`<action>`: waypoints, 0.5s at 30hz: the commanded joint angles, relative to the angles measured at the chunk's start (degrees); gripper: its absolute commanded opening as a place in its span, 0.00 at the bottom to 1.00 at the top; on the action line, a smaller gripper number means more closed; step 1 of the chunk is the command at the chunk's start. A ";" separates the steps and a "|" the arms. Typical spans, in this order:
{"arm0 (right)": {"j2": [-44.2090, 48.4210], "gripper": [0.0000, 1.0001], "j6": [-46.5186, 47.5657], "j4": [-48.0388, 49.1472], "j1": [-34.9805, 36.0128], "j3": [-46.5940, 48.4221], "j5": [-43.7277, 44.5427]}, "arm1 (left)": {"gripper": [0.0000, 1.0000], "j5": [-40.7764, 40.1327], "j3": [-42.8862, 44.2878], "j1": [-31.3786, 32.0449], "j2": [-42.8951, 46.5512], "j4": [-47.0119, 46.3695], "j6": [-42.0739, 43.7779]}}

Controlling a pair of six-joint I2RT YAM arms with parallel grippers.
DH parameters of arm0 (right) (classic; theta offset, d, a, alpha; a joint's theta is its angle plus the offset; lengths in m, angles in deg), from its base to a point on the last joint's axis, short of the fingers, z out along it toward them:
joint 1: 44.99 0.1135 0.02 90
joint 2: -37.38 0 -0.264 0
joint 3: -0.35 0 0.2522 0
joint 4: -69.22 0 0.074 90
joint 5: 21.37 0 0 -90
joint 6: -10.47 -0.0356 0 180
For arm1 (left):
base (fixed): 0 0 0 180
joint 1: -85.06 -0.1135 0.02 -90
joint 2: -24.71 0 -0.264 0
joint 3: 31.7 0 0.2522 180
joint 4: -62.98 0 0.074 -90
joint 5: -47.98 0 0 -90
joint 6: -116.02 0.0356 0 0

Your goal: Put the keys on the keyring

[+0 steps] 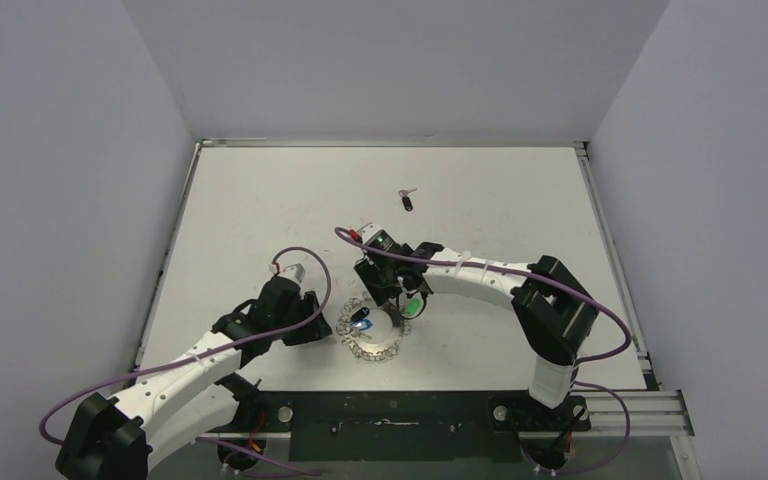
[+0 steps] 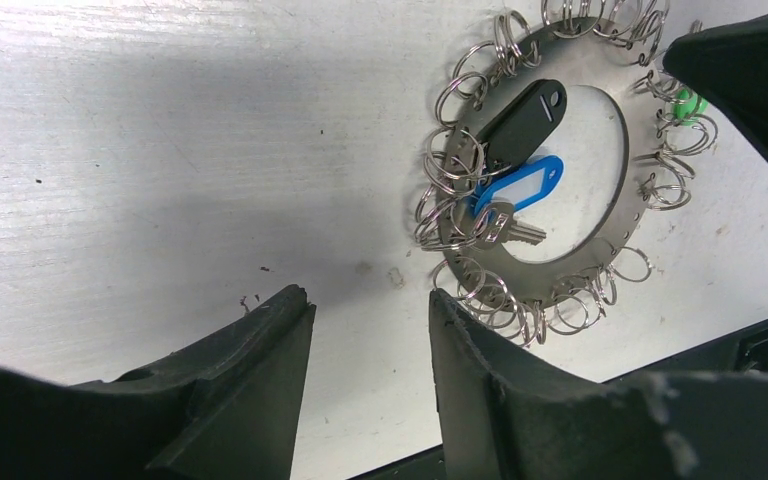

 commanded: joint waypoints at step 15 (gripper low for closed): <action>-1.48 0.47 -1.80 5.26 -0.64 3.25 -11.17 | 0.41 0.18 -1.16 -0.41 1.19 -2.63 -0.92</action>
